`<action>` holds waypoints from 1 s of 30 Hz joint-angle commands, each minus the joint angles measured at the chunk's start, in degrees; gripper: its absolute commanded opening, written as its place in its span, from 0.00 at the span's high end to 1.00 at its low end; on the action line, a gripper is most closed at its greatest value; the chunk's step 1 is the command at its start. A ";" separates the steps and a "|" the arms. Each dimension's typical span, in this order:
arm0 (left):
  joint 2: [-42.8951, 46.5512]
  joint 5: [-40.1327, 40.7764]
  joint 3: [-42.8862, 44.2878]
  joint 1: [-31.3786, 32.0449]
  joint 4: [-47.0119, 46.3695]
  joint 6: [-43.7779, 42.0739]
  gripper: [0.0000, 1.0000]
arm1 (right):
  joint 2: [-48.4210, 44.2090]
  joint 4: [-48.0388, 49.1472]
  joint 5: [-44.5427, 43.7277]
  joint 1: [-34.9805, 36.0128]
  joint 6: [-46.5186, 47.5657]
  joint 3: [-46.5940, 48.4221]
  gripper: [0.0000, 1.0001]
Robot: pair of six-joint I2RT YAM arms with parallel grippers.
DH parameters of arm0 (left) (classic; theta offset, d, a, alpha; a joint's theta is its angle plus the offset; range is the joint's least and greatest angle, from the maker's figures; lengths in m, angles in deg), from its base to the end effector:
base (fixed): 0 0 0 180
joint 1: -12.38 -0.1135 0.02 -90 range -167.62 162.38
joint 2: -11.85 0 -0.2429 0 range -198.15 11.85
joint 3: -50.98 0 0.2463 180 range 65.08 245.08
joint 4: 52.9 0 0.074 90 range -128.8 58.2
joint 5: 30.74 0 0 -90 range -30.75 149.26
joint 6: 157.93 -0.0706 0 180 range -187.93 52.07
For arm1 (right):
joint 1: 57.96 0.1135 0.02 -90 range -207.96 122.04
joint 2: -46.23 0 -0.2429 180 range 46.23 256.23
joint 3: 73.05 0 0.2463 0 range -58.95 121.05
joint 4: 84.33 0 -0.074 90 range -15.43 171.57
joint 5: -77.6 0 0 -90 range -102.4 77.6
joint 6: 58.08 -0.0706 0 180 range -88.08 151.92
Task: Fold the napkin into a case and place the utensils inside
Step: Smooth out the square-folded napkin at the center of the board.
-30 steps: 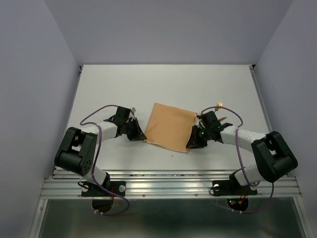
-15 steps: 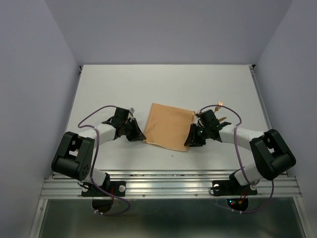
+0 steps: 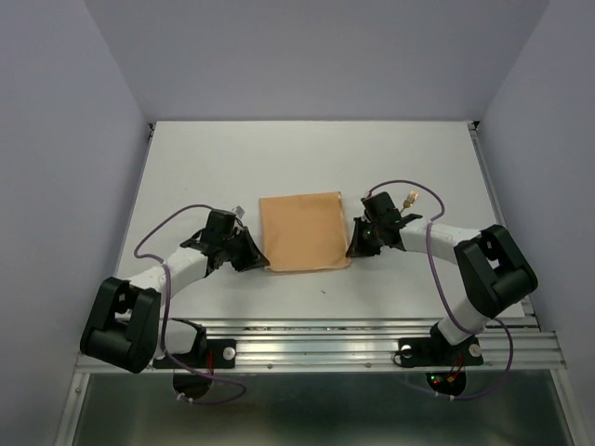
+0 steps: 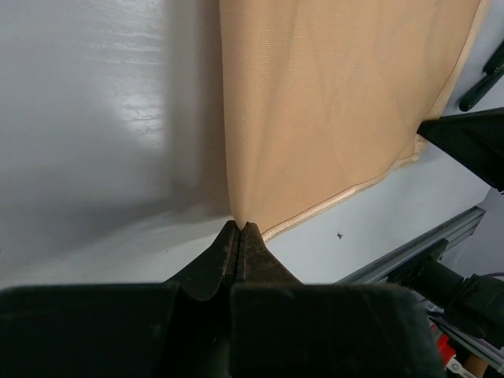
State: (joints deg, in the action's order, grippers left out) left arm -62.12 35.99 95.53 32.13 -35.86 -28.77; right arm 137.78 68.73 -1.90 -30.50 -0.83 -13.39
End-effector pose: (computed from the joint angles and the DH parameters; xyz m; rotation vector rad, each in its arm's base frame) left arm 0.2382 -0.1152 0.1253 -0.2197 2.5090 -0.9430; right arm 0.2691 0.1543 0.1035 0.0555 2.7001 0.5923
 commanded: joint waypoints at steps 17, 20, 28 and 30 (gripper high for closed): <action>-6.16 11.58 25.07 -1.03 6.91 -3.91 0.65 | 7.14 -5.89 -13.06 0.13 5.95 24.74 0.72; -14.07 11.84 30.96 -1.55 5.85 -4.26 0.96 | 13.38 -5.35 -8.51 0.13 6.12 32.11 0.89; -29.45 14.21 41.95 -2.26 5.41 -5.23 1.00 | 26.48 -4.65 -0.49 0.13 4.72 46.87 0.91; -31.75 14.30 44.77 -2.26 6.20 -5.58 1.00 | 30.07 -4.65 1.35 0.13 4.10 49.17 0.91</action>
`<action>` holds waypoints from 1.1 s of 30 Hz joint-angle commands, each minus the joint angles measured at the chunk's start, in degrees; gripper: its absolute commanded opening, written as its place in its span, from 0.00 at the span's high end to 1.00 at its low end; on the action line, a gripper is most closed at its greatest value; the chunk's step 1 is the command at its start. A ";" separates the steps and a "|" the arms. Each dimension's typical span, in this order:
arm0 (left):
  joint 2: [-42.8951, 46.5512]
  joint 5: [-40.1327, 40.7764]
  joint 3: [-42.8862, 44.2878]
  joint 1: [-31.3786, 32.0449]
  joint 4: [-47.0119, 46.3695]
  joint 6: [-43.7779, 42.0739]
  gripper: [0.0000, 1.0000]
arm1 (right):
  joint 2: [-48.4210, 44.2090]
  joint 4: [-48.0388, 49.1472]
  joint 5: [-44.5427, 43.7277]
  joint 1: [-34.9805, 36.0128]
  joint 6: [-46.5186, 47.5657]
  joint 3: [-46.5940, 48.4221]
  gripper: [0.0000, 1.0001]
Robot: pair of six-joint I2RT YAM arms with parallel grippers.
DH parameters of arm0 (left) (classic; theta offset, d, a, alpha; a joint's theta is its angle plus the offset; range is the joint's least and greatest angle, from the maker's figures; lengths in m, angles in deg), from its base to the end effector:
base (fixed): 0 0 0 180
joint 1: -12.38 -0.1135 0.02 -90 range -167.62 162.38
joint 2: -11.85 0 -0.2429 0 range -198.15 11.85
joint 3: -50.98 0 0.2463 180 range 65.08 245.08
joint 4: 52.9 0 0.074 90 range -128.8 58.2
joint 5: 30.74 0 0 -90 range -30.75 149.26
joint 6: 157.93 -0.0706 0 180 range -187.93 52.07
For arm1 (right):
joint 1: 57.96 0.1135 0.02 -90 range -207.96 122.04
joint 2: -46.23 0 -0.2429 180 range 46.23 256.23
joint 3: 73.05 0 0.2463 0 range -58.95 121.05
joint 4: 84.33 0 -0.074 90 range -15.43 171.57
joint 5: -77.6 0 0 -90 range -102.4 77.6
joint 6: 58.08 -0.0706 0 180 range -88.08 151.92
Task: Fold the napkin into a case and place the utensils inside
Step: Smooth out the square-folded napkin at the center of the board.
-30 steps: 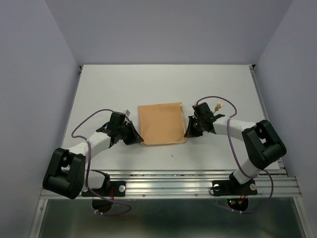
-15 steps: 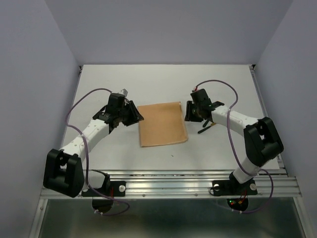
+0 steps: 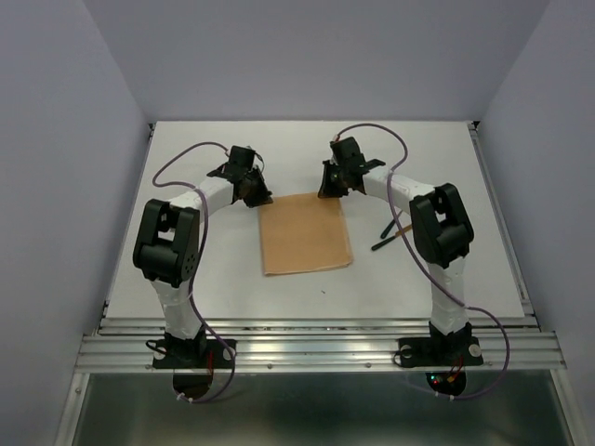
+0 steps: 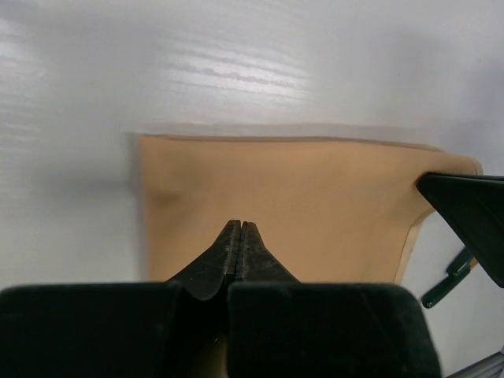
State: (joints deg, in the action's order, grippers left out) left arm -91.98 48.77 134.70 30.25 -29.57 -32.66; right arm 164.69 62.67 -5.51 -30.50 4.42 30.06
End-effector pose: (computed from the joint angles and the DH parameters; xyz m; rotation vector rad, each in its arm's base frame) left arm 0.3896 -0.1391 0.1661 -0.2705 2.3975 -0.6619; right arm 0.4123 0.2238 0.1542 -0.0562 2.4904 0.5701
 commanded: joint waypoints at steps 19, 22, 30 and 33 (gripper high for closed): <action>-12.01 -0.33 9.65 -1.34 1.84 -5.03 1.00 | 5.92 1.84 -0.92 -4.79 -0.27 1.79 0.91; -12.01 -0.42 9.21 -1.34 1.58 -5.21 1.00 | 3.72 2.20 -2.15 -5.31 0.52 -0.41 0.92; -12.36 -1.21 9.21 -1.34 1.58 -6.00 1.00 | 0.02 4.74 -3.20 -5.84 -0.27 -3.93 0.92; -12.54 -1.38 9.12 -1.34 1.66 -6.09 1.00 | 0.11 4.83 -4.52 -6.36 -0.53 -4.37 0.92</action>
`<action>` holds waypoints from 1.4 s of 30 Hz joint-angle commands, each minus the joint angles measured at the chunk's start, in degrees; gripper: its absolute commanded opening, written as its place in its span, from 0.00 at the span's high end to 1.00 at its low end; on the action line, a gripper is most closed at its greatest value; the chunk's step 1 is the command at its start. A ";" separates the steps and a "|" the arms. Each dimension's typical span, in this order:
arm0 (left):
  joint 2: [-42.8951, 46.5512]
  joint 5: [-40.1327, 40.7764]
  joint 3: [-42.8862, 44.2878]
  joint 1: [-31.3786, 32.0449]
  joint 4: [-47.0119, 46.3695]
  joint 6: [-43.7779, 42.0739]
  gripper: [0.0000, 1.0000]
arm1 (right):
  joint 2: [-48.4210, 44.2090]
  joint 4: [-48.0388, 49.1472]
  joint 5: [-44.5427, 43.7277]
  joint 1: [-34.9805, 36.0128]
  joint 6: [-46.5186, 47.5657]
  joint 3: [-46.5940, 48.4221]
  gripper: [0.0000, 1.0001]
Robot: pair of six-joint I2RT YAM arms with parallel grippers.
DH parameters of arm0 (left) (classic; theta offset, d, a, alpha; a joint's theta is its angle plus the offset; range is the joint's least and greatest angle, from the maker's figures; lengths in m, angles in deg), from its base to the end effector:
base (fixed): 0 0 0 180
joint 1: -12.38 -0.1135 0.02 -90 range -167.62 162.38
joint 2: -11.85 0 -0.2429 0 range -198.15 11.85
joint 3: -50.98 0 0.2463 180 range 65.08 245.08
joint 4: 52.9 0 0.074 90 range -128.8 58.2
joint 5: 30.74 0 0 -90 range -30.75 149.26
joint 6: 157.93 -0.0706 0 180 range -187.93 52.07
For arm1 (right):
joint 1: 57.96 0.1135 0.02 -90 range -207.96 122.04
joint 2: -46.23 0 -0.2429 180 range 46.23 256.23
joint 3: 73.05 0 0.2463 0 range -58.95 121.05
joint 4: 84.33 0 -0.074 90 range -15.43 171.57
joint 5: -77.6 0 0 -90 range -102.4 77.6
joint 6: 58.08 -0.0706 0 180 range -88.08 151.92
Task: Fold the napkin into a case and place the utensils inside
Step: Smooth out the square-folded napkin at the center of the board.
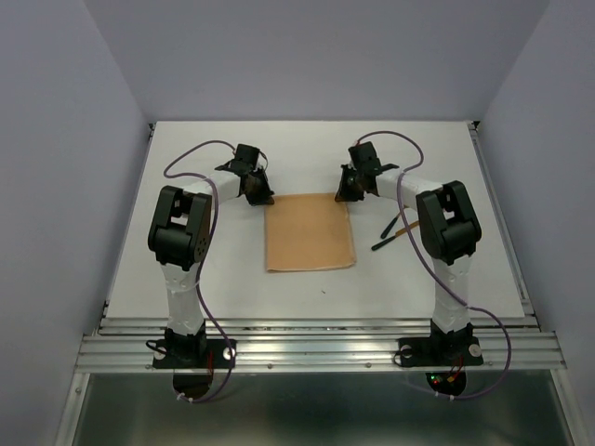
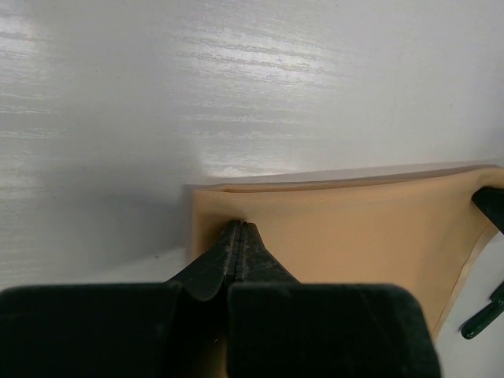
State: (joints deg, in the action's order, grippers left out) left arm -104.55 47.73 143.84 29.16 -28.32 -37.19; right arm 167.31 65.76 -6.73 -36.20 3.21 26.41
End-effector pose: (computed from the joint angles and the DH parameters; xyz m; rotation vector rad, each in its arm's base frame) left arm 0.4262 -0.1432 0.1261 -0.2064 2.4752 -0.6120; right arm 0.4285 0.1785 0.1178 0.1098 2.5294 0.4900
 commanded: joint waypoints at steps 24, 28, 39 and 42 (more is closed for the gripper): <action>0.56 -2.62 3.33 -0.25 1.30 -2.62 1.00 | -8.66 4.30 -1.97 -3.21 -3.90 -2.83 0.94; 1.17 -2.80 3.42 -0.25 1.38 -2.79 1.00 | -7.26 3.51 -4.97 -3.21 -3.37 -1.87 0.94; 3.28 -2.62 2.63 -0.34 1.83 -2.88 1.00 | -2.07 1.40 -10.86 -3.21 -2.40 -1.25 0.94; 3.11 -2.88 2.80 -0.25 1.82 -2.88 1.00 | -2.33 1.40 -10.33 -3.21 -2.32 -1.43 0.94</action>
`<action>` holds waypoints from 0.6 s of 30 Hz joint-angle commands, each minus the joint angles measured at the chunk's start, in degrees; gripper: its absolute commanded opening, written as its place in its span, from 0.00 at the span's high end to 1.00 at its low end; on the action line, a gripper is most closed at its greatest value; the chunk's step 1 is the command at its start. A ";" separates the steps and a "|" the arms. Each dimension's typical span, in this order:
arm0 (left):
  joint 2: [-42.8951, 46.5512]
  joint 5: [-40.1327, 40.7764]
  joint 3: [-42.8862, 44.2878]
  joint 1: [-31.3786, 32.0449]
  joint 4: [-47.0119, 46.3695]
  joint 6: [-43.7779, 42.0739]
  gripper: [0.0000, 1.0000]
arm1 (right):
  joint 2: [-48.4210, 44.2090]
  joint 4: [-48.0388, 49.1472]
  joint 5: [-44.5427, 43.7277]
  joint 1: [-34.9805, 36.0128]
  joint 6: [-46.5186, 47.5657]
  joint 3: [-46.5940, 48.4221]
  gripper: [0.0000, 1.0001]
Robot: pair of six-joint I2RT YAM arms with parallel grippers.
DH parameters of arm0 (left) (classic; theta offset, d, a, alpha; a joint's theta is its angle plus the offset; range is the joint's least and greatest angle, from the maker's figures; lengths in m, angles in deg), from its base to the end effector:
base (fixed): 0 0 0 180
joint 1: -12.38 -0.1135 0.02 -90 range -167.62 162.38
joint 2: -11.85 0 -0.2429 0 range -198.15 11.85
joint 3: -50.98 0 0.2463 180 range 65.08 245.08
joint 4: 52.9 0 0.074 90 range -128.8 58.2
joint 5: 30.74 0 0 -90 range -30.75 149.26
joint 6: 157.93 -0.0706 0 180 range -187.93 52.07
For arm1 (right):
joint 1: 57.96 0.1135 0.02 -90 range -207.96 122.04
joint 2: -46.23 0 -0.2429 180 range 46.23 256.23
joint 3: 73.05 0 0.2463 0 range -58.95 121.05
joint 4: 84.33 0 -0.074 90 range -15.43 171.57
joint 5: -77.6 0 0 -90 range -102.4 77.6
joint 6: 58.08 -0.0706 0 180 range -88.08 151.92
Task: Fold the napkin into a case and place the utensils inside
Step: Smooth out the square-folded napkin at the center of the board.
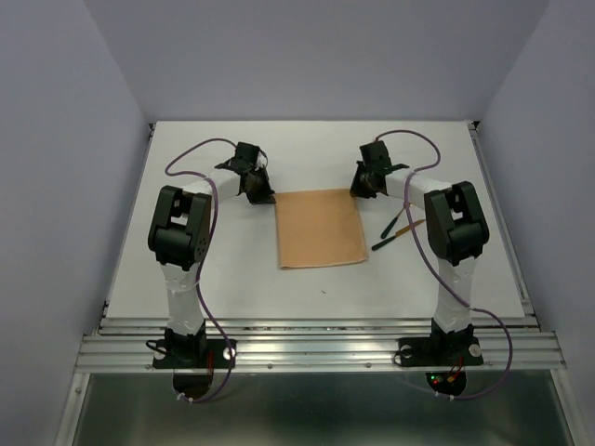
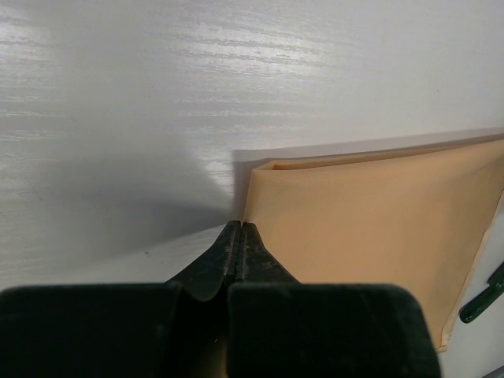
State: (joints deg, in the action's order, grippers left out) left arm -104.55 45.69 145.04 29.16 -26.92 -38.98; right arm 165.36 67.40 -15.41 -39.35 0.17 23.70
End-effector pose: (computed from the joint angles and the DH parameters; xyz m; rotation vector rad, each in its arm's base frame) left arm 0.4267 -0.1460 0.1309 -0.1515 2.4829 -0.6400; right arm 0.4349 0.1425 0.1202 0.3069 2.4610 0.3183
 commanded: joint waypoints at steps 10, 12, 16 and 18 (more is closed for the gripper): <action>10.30 0.46 -2.70 1.77 1.83 -0.91 1.00 | -9.86 -1.12 2.48 -0.07 3.62 -0.99 0.93; 14.52 2.13 -5.60 3.35 2.71 -0.65 1.00 | -12.33 -1.21 5.02 -0.07 3.71 -4.33 0.92; 21.98 2.31 -12.10 6.16 3.24 0.40 1.00 | -19.18 -1.21 6.08 -0.07 2.83 -11.53 0.92; 24.10 1.53 -16.48 8.43 2.71 1.11 1.00 | -21.39 -1.29 6.69 0.46 2.31 -14.70 0.91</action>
State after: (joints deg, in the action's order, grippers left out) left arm -86.38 47.14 134.88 34.30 -24.47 -38.74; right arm 148.36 66.17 -10.80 -39.22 2.54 13.65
